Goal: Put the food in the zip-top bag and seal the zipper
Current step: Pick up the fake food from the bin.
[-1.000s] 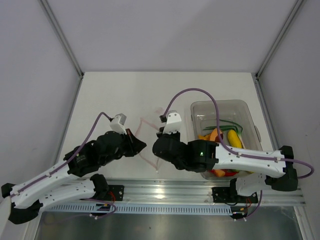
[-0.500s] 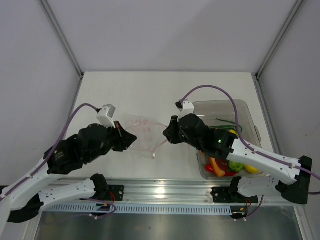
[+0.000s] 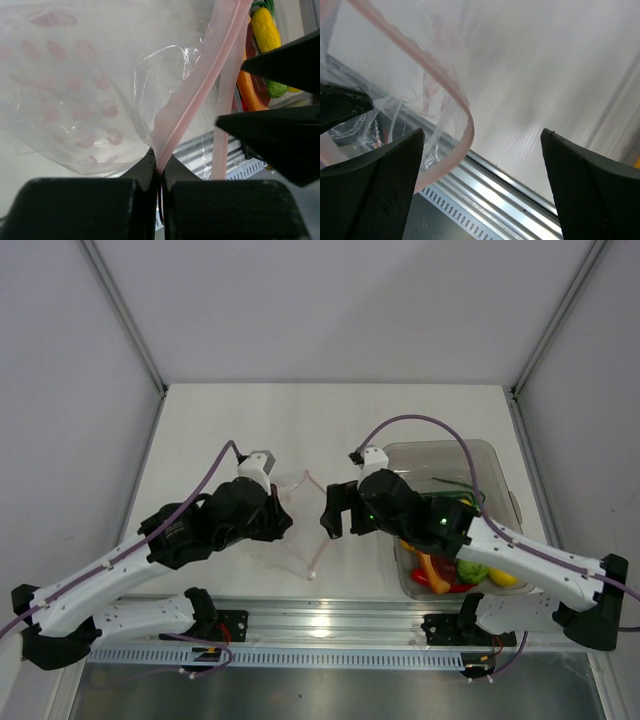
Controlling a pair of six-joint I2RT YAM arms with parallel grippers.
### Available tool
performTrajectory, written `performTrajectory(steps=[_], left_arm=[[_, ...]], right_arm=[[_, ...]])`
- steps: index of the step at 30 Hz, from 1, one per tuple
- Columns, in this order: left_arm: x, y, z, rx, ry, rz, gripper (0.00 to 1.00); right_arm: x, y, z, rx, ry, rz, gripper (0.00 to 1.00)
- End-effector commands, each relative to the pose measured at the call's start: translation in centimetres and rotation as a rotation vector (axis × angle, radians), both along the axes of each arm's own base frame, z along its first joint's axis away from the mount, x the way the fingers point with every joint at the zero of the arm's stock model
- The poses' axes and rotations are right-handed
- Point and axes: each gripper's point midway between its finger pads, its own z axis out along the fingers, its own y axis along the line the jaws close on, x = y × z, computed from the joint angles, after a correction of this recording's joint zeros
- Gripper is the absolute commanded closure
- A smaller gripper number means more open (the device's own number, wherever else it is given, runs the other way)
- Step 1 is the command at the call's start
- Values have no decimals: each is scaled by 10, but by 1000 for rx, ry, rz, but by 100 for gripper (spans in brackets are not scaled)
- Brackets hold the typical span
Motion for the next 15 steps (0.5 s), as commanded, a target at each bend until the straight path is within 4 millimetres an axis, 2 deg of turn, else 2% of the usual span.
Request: performTrajectory(steps=[1,2,5,6,8,9,10,12,13,15], left_arm=[[7,-11,11,-24,-35,-36,99],[9,-13,11,-28,-35,-39,100],[11,-19,7,-27,-27,-53,99],[12,-20,7,-28,-28,-55,99],[12,-21,5,-35,-32,-59,99],[12,-21,6,-39,-38,-60,100],[12,-21,5,-43,-41,-60,99],[11,-20,9,-65,-59,-62,99],[11,-19,11,-71,-63,-60,99],[9,-17,12,-81,-69,-66,99]], right_arm=[[6,-35,51,59,-110,-98,1],[5,-46,62,92,-128,-123,1],[4,-66,78,132,-162,-163,1],[6,-79,86,156,-178,-191,1],[15,-108,81,121,-176,-312,0],[27,-130,79,104,-177,-404,1],[33,-144,75,83,-169,-458,1],[41,-165,59,37,-129,-526,1],[51,-184,47,8,-108,-598,1],[58,-199,32,-20,-68,-650,1]])
